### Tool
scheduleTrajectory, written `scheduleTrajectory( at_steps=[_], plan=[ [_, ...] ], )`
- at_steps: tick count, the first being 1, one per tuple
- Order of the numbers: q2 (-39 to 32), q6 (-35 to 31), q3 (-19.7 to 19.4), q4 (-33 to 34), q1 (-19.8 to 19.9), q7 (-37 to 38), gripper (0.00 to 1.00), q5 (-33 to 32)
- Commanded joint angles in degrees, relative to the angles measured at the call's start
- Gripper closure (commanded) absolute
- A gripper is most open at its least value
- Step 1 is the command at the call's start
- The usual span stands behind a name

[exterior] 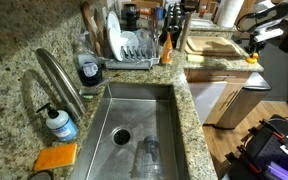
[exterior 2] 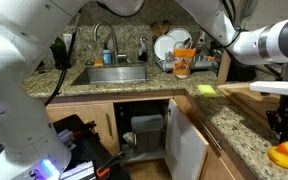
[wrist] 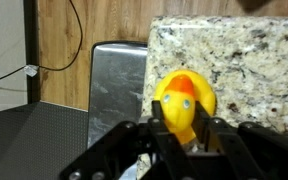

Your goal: Use the sponge to clean the smaller part of the base top near the edge, pick up the duck plush toy , put it in the sink and open the tap

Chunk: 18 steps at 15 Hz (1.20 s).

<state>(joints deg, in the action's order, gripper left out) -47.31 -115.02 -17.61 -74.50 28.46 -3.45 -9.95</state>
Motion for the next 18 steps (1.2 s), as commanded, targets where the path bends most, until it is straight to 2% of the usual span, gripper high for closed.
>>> scheduleTrajectory(
  at_steps=[1,3,5,11,14,18],
  plan=[
    [-0.57,2.99,0.84,2.51,0.86,-0.83,0.92,2.19],
    [-0.30,4.14,1.06,3.16,0.43,-0.59,0.95,2.84],
    [2.31,2.36,1.30,1.14,-1.48,-1.71,0.93,1.19],
    [12.82,-3.01,0.98,-8.07,-12.82,-3.87,0.94,-10.96],
    [19.33,-5.28,2.59,-15.40,-18.10,-5.26,0.94,-14.83],
    [27.20,-6.46,7.48,-25.19,-21.67,-8.73,0.94,-16.16]
  ],
)
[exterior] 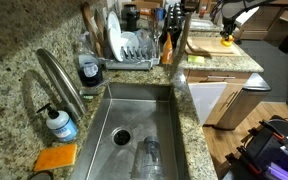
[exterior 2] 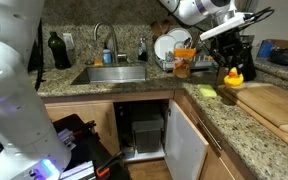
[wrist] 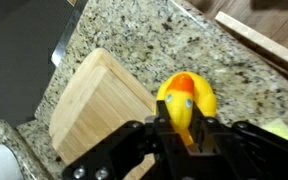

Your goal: Use the sponge to clean the smaller part of the base top near the edge, pick up the duck plush toy , put it in the sink and open the tap

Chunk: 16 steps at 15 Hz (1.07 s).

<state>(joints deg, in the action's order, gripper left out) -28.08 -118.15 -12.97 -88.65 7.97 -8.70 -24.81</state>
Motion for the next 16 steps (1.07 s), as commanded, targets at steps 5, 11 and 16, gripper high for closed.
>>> scheduleTrajectory(
  at_steps=[5,11,16],
  plan=[
    [16.03,-4.05,6.95,-24.79,-4.04,-9.21,0.94,-4.08],
    [17.46,-4.68,7.83,-30.35,-5.36,-6.62,0.77,-12.97],
    [15.71,-3.99,9.46,-31.17,-6.68,-9.55,0.94,-13.13]
  ],
)
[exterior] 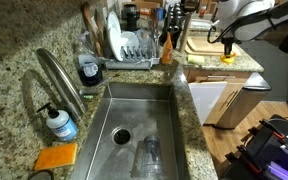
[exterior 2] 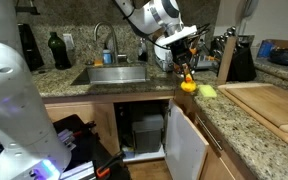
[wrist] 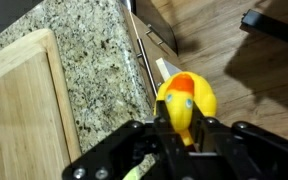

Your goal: Use the sponge to clean the smaller part of the base top near the edge, pick up the duck plush toy , put it in the sink and open the tap

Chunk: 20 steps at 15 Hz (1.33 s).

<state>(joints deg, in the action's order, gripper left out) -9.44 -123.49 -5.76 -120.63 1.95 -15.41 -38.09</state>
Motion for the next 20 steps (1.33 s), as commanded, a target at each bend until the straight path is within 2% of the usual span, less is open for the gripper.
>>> scheduleTrajectory(
  at_steps=[1,4,7,11,15,17,18,20],
  plan=[
    [-4.13,-0.57,4.26,-0.74,-1.90,-3.35,0.94,1.97],
    [-6.11,-2.40,9.02,-2.90,-4.75,-4.69,0.94,4.51],
    [-9.57,-1.96,14.49,-2.34,-10.09,-4.76,0.94,6.08],
    [-7.34,-0.72,21.02,-2.04,-16.28,-7.10,0.94,8.27],
    [-3.77,-2.16,23.48,-1.01,-18.48,-14.27,0.94,6.16],
    [-2.03,-6.68,23.10,-1.41,-17.65,-18.47,0.94,4.56],
    [-4.08,-2.83,23.32,-0.29,-19.43,-13.80,0.77,5.94],
    [-2.71,-4.58,23.02,-0.25,-18.84,-16.57,0.77,5.47]
  ],
)
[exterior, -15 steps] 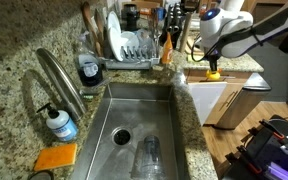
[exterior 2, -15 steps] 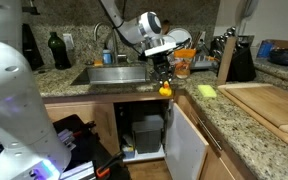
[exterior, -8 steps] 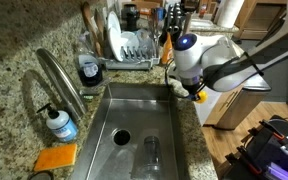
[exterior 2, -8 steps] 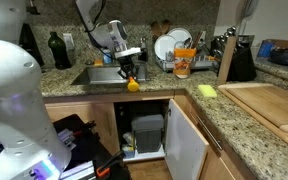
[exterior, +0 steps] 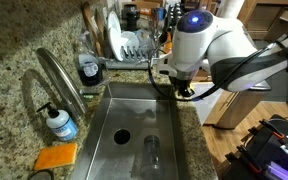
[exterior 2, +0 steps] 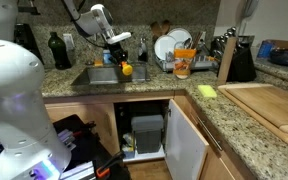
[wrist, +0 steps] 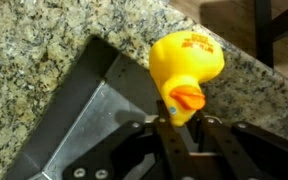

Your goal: Use the sponge to clean the smaller part of the base top near the edge, pick up the duck plush toy , put it in the sink and open the tap

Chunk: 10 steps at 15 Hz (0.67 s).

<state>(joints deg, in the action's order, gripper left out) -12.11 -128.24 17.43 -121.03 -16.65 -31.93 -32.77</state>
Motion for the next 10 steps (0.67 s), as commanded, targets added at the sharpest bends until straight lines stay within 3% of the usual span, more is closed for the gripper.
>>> scheduleTrajectory(
  at_steps=[1,2,5,10],
  plan=[
    [0.12,-0.06,-0.32,0.14,-0.01,-0.59,0.77,0.01],
    [0.09,-0.14,-0.37,0.14,0.12,-0.83,0.94,-0.06],
    [-6.15,-6.44,0.57,3.59,2.04,-9.29,0.94,7.74],
    [-17.88,-10.25,3.32,15.41,3.97,-25.71,0.94,20.50]
  ],
)
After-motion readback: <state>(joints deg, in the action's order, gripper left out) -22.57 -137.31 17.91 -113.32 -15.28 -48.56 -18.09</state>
